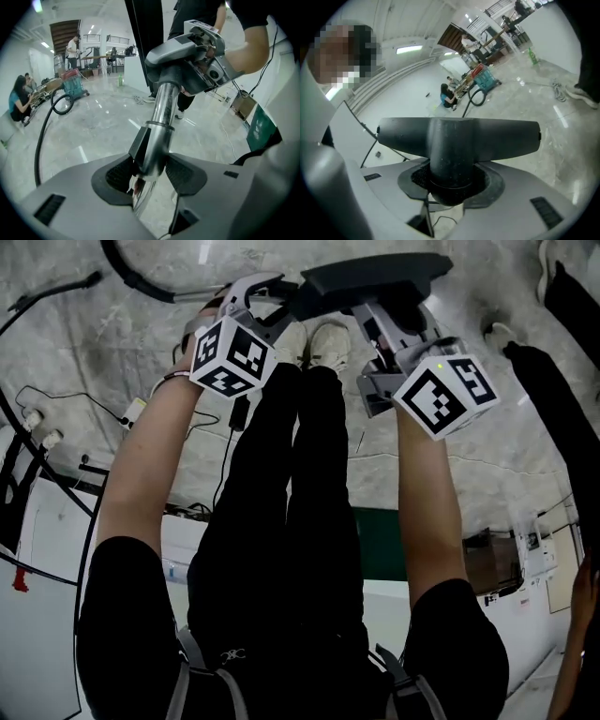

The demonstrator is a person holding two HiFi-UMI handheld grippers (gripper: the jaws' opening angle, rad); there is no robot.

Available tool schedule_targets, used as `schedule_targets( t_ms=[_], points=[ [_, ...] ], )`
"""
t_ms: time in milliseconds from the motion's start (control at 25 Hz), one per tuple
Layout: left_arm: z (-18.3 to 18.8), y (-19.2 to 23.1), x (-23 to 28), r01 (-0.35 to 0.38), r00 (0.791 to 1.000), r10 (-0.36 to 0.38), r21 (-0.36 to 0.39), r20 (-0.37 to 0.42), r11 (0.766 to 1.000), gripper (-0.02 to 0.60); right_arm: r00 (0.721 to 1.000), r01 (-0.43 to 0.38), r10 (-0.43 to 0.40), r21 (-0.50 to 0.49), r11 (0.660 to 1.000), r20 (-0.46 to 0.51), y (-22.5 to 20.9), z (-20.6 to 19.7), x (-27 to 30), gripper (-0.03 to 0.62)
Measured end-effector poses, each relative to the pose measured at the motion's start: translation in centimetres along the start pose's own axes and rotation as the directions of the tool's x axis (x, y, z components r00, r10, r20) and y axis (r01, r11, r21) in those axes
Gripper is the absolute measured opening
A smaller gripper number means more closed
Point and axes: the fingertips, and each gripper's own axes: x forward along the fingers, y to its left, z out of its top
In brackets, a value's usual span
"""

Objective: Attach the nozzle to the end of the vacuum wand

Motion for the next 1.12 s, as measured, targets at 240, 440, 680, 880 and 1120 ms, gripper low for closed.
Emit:
schedule_targets(
  t_ms=[240,440,680,880,1120],
  points=[
    [2.8,0.3,-1.7,0.1,0.993,-0.1,0.001,0.069,0.995,0.215,0.979,-0.203,0.199,-0.111,0.973,-0.043,2.9,2.5,-0.8,0.169],
    [2.9,0.3,-2.4,0.115,0.992,-0.115,-0.013,0.056,0.993,0.215,0.982,-0.182,0.172,-0.154,0.971,-0.078,3.9,2.6,-0.5,0.167],
    [2.8,0.3,-1.2,0.09,0.994,-0.088,-0.03,0.061,0.995,0.216,0.965,0.236,-0.235,0.005,0.972,0.12,0.4,2.7,-0.7,0.166],
    [2.7,0.0,-1.4,0.135,0.987,-0.132,-0.024,0.091,0.991,0.215,0.998,-0.057,0.062,-0.177,0.983,0.023,2.1,1.7,0.3,0.161],
    [2.6,0.5,-1.2,0.124,0.988,-0.118,-0.051,0.096,0.991,0.216,0.996,0.092,-0.091,-0.068,0.993,0.02,0.9,2.1,1.1,0.158]
  ],
)
